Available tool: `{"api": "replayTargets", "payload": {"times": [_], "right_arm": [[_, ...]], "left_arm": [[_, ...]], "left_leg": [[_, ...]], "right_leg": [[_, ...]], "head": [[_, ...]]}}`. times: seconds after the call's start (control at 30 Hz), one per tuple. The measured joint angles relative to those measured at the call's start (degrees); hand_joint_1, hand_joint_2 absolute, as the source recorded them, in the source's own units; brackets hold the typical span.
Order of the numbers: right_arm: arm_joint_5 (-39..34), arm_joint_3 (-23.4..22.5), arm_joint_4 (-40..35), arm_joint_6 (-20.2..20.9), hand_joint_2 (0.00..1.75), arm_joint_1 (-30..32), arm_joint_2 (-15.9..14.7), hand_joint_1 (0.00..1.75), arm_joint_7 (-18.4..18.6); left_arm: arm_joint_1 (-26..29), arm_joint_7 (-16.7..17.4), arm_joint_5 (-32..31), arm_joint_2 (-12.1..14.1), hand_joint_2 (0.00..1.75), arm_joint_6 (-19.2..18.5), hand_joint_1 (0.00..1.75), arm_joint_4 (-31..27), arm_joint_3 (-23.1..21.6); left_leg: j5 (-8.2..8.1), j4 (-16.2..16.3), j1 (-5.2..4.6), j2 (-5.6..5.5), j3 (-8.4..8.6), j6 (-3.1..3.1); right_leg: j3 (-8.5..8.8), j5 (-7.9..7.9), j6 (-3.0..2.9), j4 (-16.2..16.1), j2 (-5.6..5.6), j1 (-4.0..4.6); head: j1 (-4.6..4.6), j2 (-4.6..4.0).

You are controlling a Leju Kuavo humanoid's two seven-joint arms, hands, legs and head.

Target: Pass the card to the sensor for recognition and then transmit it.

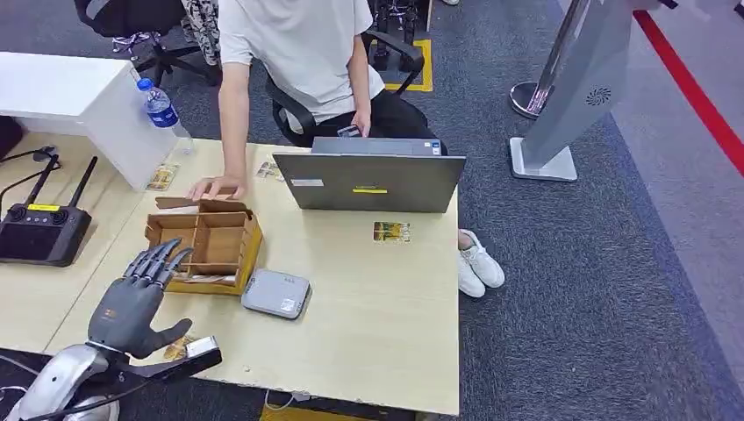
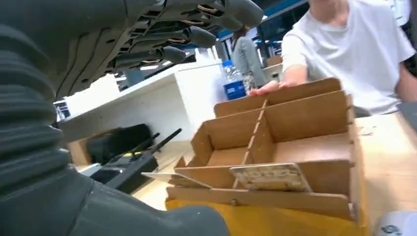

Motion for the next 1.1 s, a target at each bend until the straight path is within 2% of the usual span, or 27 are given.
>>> {"api": "replayTargets", "payload": {"times": [0.2,0.67,0.9,1.1], "right_arm": [[0.55,0.00,0.00,-0.02,1.75,-0.03,-0.02,0.00,0.22],[2.54,0.28,0.00,0.00,1.75,-0.57,0.00,0.00,1.29],[2.41,0.37,0.00,0.02,1.75,-0.66,0.00,0.00,1.29],[2.19,0.37,0.00,0.00,1.75,-0.68,0.00,0.00,1.11]], "left_arm": [[-0.95,1.31,-0.85,-1.46,1.75,0.11,0.00,2.01,1.90],[-10.15,3.54,-5.75,-7.74,1.75,1.25,0.00,13.66,3.37],[-10.74,2.63,-5.88,-9.51,1.75,1.42,0.00,14.75,3.28],[-10.02,1.32,-4.90,-9.66,1.75,1.09,0.00,14.17,2.76]], "left_leg": [[0.00,0.00,0.00,-0.02,0.00,0.00],[0.03,0.02,-0.01,-0.08,0.01,0.03],[0.02,0.02,-0.01,-0.07,0.00,0.03],[0.03,0.01,-0.01,-0.07,0.00,0.03]], "right_leg": [[-0.01,0.00,0.00,0.00,-0.02,0.00],[0.03,0.02,0.00,0.00,-0.06,-0.01],[0.01,0.01,0.00,0.00,-0.04,0.00],[0.01,0.01,0.00,0.00,-0.04,0.00]], "head": [[0.02,0.00],[0.00,0.00],[0.00,0.00],[0.00,0.00]]}}
